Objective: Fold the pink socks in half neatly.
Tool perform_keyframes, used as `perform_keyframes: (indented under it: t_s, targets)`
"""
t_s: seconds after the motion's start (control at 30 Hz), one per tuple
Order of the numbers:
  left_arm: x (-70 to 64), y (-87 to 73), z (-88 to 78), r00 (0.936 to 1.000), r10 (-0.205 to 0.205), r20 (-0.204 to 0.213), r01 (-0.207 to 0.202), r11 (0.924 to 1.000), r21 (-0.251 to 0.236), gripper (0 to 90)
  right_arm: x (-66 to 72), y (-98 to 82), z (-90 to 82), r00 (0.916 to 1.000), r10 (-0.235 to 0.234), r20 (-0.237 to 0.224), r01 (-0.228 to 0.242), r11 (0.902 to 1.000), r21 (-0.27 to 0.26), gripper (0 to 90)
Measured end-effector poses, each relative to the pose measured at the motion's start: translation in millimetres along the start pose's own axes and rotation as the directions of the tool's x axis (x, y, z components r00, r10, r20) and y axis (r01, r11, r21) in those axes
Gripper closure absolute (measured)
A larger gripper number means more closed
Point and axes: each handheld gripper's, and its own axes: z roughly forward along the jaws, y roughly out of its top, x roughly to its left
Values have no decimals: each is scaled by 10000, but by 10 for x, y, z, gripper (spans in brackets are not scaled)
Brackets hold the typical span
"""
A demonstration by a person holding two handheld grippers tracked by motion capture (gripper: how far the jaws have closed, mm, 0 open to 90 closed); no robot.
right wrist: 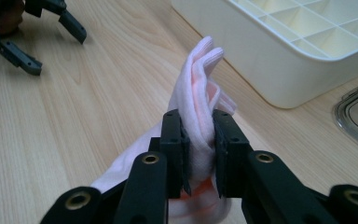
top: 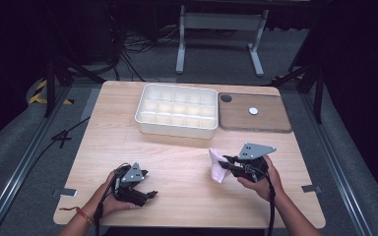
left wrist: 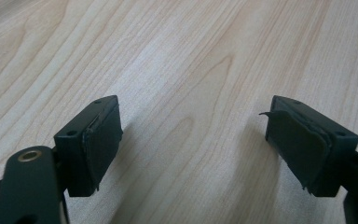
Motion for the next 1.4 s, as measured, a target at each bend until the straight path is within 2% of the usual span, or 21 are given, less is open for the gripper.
perform_keyframes:
  t_s: [0.37, 0.83, 1.13, 1.4]
  targets:
    - [0, 0, 0, 10000, -3, 2, 3, 10000, -1, 187, -86, 167, 4, 9993, -166, 344, 175, 9995, -249, 766]
    - [1, 1, 0, 10000, -10, 6, 9, 10000, 31, 186, -217, 294, -10, 9975, -106, 692, 134, 9991, -400, 766]
    - [8, 6, 5, 10000, 54, 39, -54, 10000, 24, 183, -321, 473, 9, 9950, -186, 981, 245, 9980, -585, 766]
    - [8, 6, 4, 10000, 59, 38, -59, 10000, 26, 183, -347, 628, 35, 9917, -398, 1226, 471, 9972, -573, 766]
